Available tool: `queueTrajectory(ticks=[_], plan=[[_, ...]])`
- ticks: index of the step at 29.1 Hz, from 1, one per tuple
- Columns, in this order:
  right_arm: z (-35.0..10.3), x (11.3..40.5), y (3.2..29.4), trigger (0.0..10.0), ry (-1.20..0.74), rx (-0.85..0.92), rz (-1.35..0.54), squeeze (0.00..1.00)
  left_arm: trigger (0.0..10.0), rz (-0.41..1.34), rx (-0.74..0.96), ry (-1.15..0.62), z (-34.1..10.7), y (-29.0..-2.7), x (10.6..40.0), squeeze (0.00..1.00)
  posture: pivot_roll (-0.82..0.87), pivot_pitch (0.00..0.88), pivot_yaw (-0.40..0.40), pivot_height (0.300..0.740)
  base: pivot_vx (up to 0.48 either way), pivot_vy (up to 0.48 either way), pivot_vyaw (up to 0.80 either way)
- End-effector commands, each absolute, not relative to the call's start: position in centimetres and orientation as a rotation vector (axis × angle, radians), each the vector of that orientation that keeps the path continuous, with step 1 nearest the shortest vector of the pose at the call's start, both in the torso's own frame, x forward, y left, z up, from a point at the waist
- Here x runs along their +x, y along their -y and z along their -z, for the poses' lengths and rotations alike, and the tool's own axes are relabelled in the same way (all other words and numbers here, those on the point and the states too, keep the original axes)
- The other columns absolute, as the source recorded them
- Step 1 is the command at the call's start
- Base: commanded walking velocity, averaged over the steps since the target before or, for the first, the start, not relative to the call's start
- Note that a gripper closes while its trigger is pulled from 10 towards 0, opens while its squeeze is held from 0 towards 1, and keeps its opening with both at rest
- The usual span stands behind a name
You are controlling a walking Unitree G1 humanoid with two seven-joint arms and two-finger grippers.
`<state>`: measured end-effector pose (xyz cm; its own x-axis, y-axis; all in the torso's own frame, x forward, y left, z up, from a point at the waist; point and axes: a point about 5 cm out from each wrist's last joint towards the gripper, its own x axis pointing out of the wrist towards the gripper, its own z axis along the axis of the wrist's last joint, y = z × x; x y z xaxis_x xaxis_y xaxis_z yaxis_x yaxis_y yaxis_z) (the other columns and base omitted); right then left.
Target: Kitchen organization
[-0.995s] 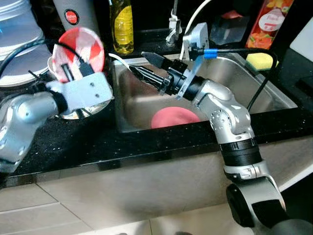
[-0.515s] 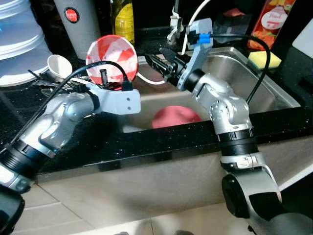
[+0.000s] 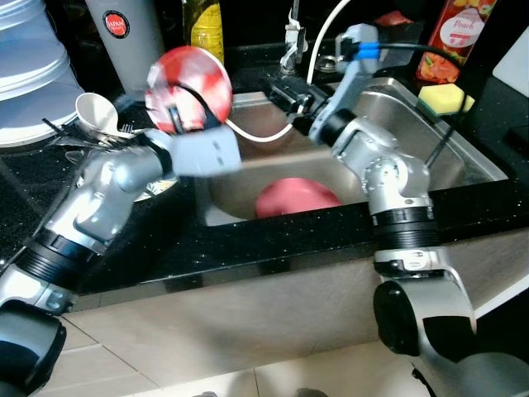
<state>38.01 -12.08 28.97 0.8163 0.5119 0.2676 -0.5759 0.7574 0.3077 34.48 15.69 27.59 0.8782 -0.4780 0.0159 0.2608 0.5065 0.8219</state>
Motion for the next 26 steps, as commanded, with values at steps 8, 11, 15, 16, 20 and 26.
queueTrajectory(ticks=[8, 11, 15, 16, 20, 26], plan=[[-27.2, 37.2, 11.2, 10.0, 0.206, 0.316, -0.575, 0.0, 10.0, 0.297, -0.018, 0.312, -29.9, -16.5, 35.1, 0.0, -0.05, 0.0, 0.043, 0.74, 0.0, 0.0, 0.0], [-27.0, 36.4, 9.9, 10.0, 0.254, 0.204, -0.619, 0.0, 10.0, 0.317, -0.402, 0.323, -30.2, -15.8, 35.3, 0.0, -0.06, 0.0, 0.045, 0.74, 0.0, 0.0, 0.0], [-26.7, 35.7, 9.2, 10.0, 0.321, 0.026, -0.607, 0.0, 10.0, 0.381, -0.808, 0.302, -30.7, -14.6, 35.2, 0.0, -0.06, 0.003, 0.046, 0.74, 0.0, 0.0, 0.0], [-26.4, 35.7, 9.2, 10.0, 0.338, -0.018, -0.571, 0.0, 10.0, 0.414, -0.91, 0.298, -31.0, -14.1, 35.2, 0.0, -0.06, 0.007, 0.047, 0.74, 0.0, 0.0, 0.0], [-25.8, 35.9, 9.1, 10.0, 0.394, -0.155, -0.447, 0.0, 10.0, 0.487, -1.186, 0.263, -31.7, -12.4, 35.2, 0.0, -0.07, 0.009, 0.05, 0.74, 0.0, 0.0, 0.0], [-26.1, 35.1, 7.9, 10.0, 0.516, -0.37, -0.399, 0.0, 10.0, 0.622, -1.458, 0.274, -33.0, -11.4, 34.7, 0.0, -0.08, 0.012, 0.055, 0.74, 0.0, 0.0, 0.0]])
